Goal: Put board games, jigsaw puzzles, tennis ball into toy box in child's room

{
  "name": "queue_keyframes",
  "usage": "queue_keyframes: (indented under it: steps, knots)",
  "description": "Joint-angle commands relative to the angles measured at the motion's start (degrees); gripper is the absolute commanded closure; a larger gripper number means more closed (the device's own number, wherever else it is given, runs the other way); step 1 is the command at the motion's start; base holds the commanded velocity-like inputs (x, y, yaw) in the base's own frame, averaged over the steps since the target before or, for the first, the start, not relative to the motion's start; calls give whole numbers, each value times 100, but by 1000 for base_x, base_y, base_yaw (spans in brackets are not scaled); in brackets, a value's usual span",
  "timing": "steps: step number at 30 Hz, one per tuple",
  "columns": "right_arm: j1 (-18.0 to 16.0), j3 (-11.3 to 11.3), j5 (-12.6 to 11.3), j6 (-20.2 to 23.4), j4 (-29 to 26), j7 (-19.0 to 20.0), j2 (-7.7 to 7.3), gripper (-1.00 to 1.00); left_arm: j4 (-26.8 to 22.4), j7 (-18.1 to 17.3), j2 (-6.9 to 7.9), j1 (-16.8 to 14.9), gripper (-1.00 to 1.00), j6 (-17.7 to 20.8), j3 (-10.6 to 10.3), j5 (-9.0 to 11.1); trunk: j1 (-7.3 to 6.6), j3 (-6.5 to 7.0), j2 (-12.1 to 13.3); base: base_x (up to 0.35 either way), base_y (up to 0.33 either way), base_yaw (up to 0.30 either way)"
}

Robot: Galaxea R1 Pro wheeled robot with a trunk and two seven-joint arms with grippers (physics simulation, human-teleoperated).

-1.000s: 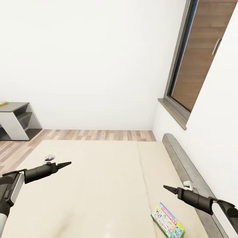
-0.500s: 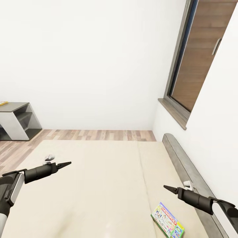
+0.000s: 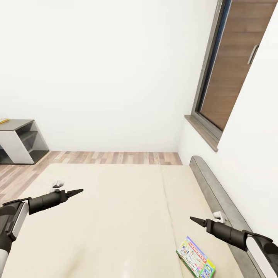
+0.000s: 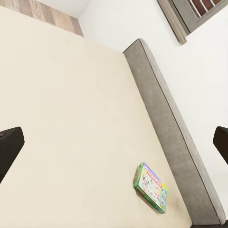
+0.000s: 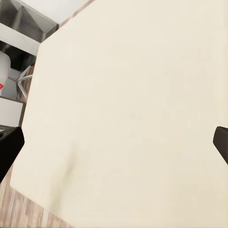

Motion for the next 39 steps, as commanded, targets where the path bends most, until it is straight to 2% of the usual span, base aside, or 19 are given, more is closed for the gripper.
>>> queue_keyframes:
  steps: [1, 4, 8, 13, 16, 23, 26, 34, 39]
  knots:
    - [-12, -4, -24, 37, 9, -1, 2, -100, 1, -9, 1, -5, -100, 40, 0, 20, 3, -12, -12, 0, 0, 0]
    - [-56, 23, -29, 37, 34, -72, 13, -100, 1, -10, -1, -5, -100, 40, -8, 20, 3, -12, -12, 0, 0, 0]
    - [-234, 44, -35, 119, 27, -365, 21, -100, 1, -26, -3, -5, -100, 40, -15, 20, 3, -12, -12, 0, 0, 0]
    - [-809, 68, -43, 712, 76, -860, 32, -100, 1, -69, -2, -5, -100, 40, -17, 18, 3, -12, -12, 0, 0, 0]
    - [-1206, 73, -52, 1110, 166, -1286, 48, -100, 1, -81, -2, -5, -100, 40, -11, 15, 3, -12, -12, 0, 0, 0]
    - [-1936, 116, -35, 1348, 765, -1984, 314, -100, 1, -86, 0, -5, -100, 40, -4, 17, 3, -12, -12, 0, 0, 0]
    - [-2161, 269, -26, 1367, 1081, -2226, 408, -100, 1, -95, 2, -5, -100, 43, 4, 19, 3, -12, -12, 0, 0, 0]
    - [-2529, 743, -20, 1326, 1581, -2633, 491, -100, 1, -331, 9, -5, -100, 48, 8, 12, 3, -12, -12, 0, 0, 0]
    - [-2561, 817, -29, 1330, 1624, -2661, 493, -100, 1, -397, 9, -5, -100, 48, 9, 8, 3, -12, -12, 0, 0, 0]
